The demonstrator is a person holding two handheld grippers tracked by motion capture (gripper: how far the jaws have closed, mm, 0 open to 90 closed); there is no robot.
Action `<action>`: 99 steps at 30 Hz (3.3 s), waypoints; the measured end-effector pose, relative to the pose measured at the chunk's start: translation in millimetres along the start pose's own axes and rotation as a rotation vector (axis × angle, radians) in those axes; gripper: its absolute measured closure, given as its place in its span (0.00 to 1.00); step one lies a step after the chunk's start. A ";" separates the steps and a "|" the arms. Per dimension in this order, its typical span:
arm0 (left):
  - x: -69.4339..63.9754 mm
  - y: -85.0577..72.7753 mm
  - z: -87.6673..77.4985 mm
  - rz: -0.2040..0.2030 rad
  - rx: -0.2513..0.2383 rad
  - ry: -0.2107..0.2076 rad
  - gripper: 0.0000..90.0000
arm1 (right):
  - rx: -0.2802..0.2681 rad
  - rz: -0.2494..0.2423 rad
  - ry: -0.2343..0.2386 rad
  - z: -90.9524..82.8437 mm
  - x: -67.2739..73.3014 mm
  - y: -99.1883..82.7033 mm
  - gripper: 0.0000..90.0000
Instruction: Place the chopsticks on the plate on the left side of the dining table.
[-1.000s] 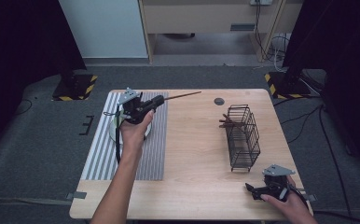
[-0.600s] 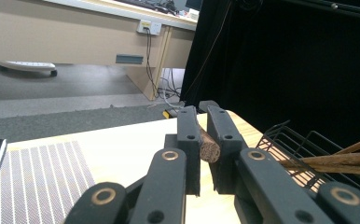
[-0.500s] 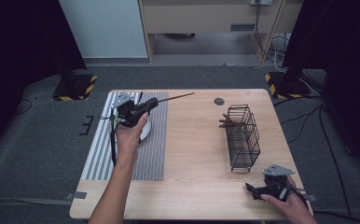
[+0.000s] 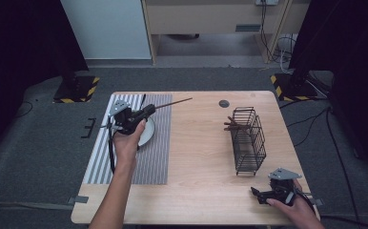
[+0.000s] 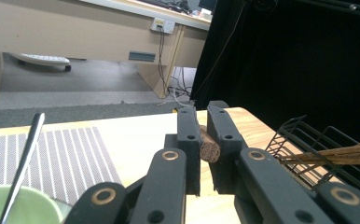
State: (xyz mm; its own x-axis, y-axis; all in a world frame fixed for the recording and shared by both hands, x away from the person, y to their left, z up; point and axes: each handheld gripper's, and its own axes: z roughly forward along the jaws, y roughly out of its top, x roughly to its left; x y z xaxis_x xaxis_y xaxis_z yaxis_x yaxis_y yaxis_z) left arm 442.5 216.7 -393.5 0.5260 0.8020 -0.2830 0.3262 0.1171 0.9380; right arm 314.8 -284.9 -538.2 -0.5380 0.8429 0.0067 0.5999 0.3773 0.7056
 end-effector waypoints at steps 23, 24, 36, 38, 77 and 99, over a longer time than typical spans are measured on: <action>19.5 -22.8 -24.1 -0.019 0.004 0.056 0.93 | 0.000 -0.001 0.001 0.0 -0.1 0.0 0.00; 20.3 -23.9 -25.1 -0.022 0.004 0.058 0.93 | 0.000 -0.002 0.000 0.0 -0.1 0.0 0.00; 31.6 -36.9 -39.4 -0.043 0.005 0.085 0.93 | 0.000 0.001 0.001 0.0 0.0 0.0 0.00; 32.7 -38.9 -41.4 -0.045 0.005 0.088 0.93 | 0.000 0.000 0.000 0.0 0.0 0.0 0.00; 47.4 -63.4 -64.2 -0.071 0.006 0.131 0.93 | 0.000 0.001 -0.001 0.0 0.0 0.0 0.00; 51.4 -78.4 -74.3 -0.070 0.016 0.150 0.93 | 0.000 0.002 -0.001 0.0 0.0 0.0 0.00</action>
State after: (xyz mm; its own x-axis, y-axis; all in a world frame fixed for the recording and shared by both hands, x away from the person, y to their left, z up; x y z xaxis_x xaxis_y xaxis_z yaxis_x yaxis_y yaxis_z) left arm 385.6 292.3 -466.7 0.3791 0.8705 -0.3137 0.3714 0.1674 0.9133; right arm 314.8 -284.9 -538.2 -0.5364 0.8439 0.0074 0.6011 0.3759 0.7053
